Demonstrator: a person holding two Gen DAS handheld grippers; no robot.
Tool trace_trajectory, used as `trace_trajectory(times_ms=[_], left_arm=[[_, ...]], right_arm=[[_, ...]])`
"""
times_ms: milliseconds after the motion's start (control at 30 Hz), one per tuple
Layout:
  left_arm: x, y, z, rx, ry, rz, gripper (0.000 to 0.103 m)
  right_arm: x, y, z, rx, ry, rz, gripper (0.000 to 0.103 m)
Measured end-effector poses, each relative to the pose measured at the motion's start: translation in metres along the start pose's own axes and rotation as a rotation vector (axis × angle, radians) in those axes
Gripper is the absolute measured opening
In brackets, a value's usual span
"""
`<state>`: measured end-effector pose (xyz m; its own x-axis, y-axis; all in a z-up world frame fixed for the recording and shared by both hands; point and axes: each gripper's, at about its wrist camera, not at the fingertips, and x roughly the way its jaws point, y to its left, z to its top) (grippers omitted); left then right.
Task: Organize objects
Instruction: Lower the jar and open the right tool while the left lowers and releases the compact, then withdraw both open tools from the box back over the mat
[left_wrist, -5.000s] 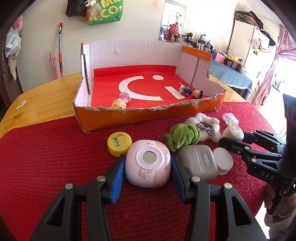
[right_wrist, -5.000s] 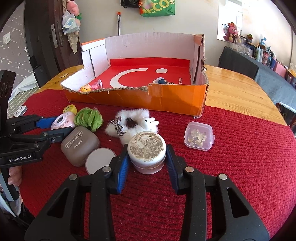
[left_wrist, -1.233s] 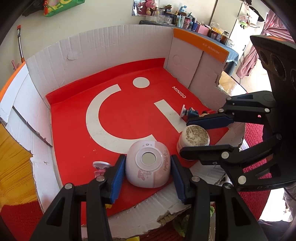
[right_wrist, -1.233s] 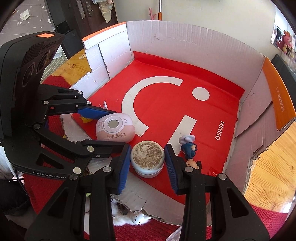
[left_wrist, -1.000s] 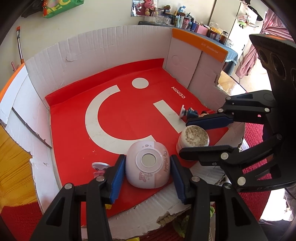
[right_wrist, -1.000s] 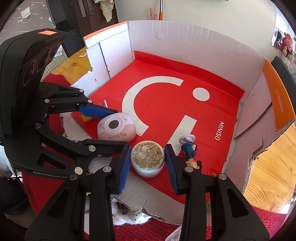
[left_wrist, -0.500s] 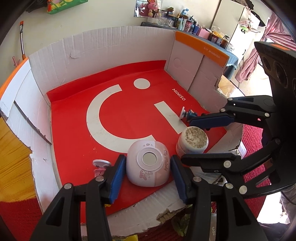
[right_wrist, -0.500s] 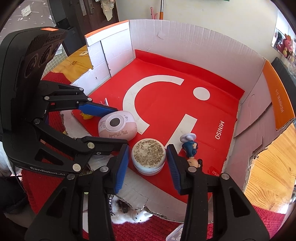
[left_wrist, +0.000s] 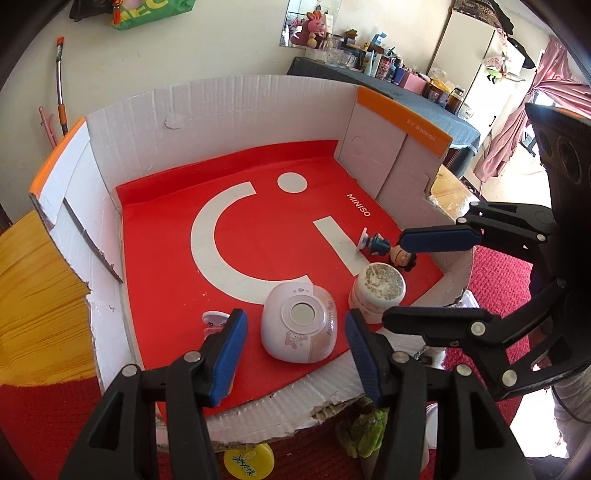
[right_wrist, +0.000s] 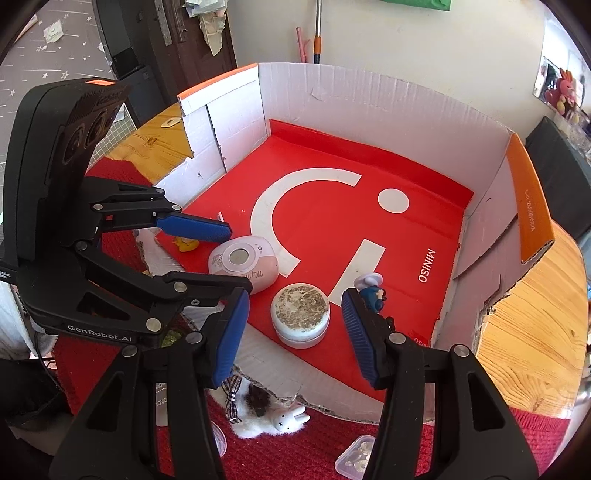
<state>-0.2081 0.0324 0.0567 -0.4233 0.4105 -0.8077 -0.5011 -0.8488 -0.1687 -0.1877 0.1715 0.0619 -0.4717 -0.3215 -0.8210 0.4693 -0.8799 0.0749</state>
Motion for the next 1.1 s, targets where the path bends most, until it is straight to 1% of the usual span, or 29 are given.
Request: trace_trajectory(times_ms=[33,167,200,233,300,467,533,667,767,933,1100], left_arm=[[-0.003,0.000,0.000,-0.004,-0.008,0.002,0.058],[-0.018,0.000,-0.001,-0.031,-0.049,0.011,0.058],[-0.022,0.000,-0.002,-0.039,-0.061,0.011,0.059],[-0.026,0.000,-0.002,-0.048,-0.072,0.011,0.062],[-0.035,-0.001,-0.004,-0.056,-0.096,0.015,0.064],[-0.053,-0.005,-0.008,-0.062,-0.150,0.048,0.064],[-0.061,-0.006,-0.011,-0.072,-0.173,0.054,0.070],[-0.081,-0.008,-0.018,-0.085,-0.237,0.077,0.073],[-0.095,-0.009,-0.025,-0.102,-0.277,0.084,0.078],[-0.116,-0.015,-0.042,-0.118,-0.341,0.119,0.085],[-0.131,-0.024,-0.061,-0.117,-0.391,0.160,0.089]], right_arm=[[-0.003,0.000,0.000,0.004,-0.009,-0.003,0.063],[-0.016,0.005,0.001,0.018,-0.040,-0.014,0.064],[-0.020,0.006,0.001,0.020,-0.049,-0.021,0.065],[-0.023,0.007,0.001,0.021,-0.057,-0.029,0.067],[-0.031,0.009,0.000,0.024,-0.078,-0.040,0.073],[-0.051,0.011,-0.004,0.051,-0.127,-0.048,0.074],[-0.059,0.011,-0.006,0.067,-0.151,-0.057,0.076],[-0.080,0.012,-0.011,0.099,-0.208,-0.069,0.081],[-0.096,0.016,-0.016,0.112,-0.252,-0.098,0.084],[-0.124,0.029,-0.031,0.106,-0.334,-0.183,0.096],[-0.139,0.040,-0.052,0.109,-0.391,-0.256,0.100]])
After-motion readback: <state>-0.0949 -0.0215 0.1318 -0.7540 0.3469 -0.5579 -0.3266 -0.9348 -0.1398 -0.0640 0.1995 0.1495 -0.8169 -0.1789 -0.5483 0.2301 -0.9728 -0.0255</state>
